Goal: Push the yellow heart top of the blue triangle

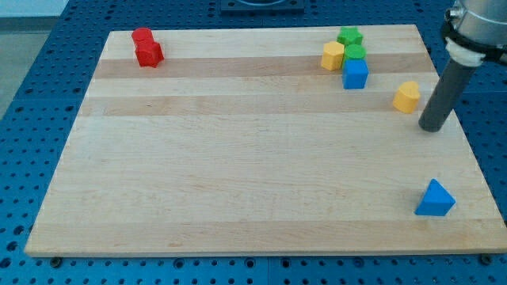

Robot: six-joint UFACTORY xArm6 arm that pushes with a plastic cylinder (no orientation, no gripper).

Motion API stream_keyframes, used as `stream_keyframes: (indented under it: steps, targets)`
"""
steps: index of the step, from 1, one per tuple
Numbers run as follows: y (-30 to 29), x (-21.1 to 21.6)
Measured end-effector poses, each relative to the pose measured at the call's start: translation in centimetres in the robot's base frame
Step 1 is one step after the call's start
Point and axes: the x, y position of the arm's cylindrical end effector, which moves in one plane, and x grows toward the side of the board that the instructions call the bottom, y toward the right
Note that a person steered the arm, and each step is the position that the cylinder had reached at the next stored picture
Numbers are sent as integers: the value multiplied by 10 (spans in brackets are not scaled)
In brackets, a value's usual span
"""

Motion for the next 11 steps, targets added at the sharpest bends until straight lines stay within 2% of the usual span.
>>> stream_keyframes:
  steps: [2,3,6,7,11]
  targets:
    - [11,-45]
    - [-10,-67]
    - [-73,-71]
    - [-74,-60]
    - [-74,48]
